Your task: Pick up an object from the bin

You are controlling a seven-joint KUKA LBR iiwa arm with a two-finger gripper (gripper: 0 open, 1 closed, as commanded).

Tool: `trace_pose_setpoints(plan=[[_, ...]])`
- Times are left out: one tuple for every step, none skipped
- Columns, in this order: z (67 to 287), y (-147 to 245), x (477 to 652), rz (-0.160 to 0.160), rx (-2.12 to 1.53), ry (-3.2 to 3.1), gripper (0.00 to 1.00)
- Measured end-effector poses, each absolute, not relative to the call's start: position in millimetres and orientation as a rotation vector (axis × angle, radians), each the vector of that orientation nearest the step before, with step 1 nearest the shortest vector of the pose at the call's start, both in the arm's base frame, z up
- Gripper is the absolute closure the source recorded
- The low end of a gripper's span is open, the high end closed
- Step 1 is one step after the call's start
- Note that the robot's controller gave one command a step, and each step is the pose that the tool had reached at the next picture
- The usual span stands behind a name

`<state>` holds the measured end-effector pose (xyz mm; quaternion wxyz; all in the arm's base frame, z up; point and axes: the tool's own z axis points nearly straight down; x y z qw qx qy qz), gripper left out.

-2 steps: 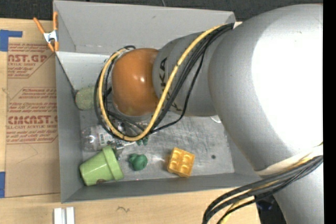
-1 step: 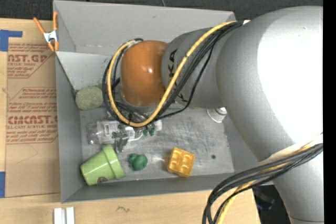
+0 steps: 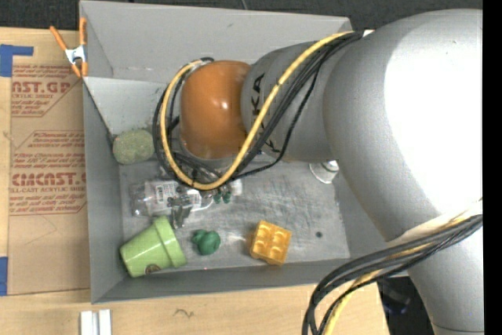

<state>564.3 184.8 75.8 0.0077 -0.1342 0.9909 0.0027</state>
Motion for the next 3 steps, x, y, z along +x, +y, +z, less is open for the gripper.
trace_pose_setpoints(plan=[[79.7, 184.7, 563.0, 0.007, -0.42, 3.104, 1.0], [93.7, 184.1, 560.8, 0.002, -0.424, 3.115, 1.0], [112.7, 184.0, 561.1, 0.001, -0.423, 3.116, 1.0]])
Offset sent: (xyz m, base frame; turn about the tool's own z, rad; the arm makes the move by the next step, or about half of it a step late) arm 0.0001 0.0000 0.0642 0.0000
